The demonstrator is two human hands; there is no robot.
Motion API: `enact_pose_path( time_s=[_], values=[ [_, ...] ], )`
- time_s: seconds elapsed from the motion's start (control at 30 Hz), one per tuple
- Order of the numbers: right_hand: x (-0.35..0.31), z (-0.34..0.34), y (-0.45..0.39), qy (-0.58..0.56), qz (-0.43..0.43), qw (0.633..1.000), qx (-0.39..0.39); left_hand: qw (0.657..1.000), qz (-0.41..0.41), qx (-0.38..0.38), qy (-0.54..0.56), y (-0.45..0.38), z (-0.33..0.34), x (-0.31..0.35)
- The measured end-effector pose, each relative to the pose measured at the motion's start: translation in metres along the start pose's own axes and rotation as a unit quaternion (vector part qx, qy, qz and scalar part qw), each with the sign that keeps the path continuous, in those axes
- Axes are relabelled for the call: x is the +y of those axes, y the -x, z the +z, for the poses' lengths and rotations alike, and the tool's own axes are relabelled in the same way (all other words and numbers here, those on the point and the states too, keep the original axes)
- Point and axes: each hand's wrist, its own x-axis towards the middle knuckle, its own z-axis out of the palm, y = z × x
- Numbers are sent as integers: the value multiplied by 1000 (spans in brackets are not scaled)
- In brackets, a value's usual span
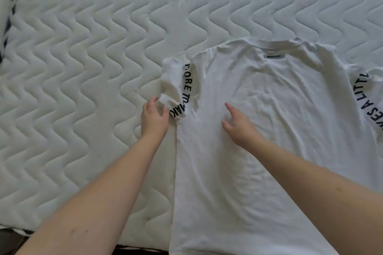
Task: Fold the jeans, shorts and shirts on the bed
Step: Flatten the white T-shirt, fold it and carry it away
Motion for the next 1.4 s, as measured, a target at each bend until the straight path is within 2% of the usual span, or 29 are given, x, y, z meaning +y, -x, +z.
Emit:
enact_pose_path(
  time_s=[0.2, 0.3, 0.37, 0.43, 0.5, 0.6, 0.7, 0.77, 0.87, 0.93, 1.0, 1.13, 1.3, 1.4],
  values=[
    [-40, 13, -52, -5, -49, 999, -11, 987, -130, -82, 46, -61, 14, 2],
    [-55, 14, -78, 0, -68, 998, 1, 984, -123, -123, 41, -65, 14, -5],
    [-62, 12, -98, 15, -76, 997, 23, 985, -104, -85, 103, -58, 9, -10],
    [-65, 7, -117, 31, -75, 996, 33, 978, -99, -15, 183, -40, 1, -17],
    [-65, 1, -135, 56, -74, 995, 23, 969, -120, 26, 216, -14, -1, -29],
    [-61, -7, -155, 132, -78, 988, 32, 969, -173, 49, 168, 22, 5, -49],
    [-52, -16, -166, 199, -97, 973, 66, 976, -164, 93, 105, 35, 7, -55],
    [-44, -21, -171, 232, -116, 963, 72, 985, -109, 108, 77, 26, 5, -46],
    [-32, -18, -177, 273, -142, 947, 96, 994, 18, 108, 7, -5, 5, -25],
    [-26, -9, -179, 301, -147, 933, 128, 991, 62, 105, -57, -36, 4, -12],
    [-21, -1, -182, 314, -147, 925, 154, 986, 81, 83, -117, -70, 2, -1],
    [-17, 2, -189, 320, -154, 920, 164, 962, 102, -46, -247, -129, -1, 11],
    [-17, 2, -189, 324, -159, 917, 170, 978, 33, -124, -162, -152, -20, 1],
    [-17, 2, -190, 329, -159, 915, 173, 984, 17, -108, -144, -147, -32, -14]
  ],
)
